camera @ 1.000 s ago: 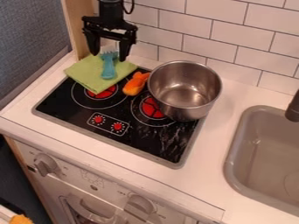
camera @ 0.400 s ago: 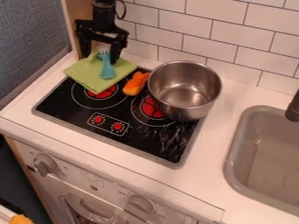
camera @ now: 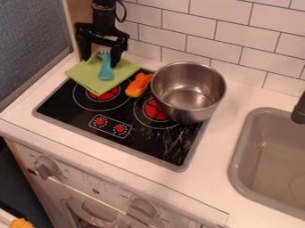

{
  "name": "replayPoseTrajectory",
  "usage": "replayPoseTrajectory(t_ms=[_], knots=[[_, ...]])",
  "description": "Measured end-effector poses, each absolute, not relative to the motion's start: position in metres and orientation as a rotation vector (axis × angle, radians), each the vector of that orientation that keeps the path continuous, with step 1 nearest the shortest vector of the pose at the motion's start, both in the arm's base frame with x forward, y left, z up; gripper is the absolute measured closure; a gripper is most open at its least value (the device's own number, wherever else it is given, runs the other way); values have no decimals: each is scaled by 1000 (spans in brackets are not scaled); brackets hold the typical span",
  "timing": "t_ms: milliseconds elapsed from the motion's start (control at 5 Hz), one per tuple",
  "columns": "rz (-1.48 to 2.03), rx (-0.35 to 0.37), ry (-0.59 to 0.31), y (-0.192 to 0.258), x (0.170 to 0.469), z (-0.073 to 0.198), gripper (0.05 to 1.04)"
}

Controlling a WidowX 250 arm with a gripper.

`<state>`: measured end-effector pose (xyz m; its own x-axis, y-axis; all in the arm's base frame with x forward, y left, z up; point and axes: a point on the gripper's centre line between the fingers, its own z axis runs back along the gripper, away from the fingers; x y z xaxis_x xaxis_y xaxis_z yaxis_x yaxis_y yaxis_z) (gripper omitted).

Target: The moved that the robot are the object

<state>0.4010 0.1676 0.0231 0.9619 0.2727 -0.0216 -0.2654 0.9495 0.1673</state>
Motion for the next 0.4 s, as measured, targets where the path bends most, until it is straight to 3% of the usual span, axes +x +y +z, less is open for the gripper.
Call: replayPoseTrajectory(t_ms=[400], knots=[[260, 157, 44, 168, 399, 18, 708]])
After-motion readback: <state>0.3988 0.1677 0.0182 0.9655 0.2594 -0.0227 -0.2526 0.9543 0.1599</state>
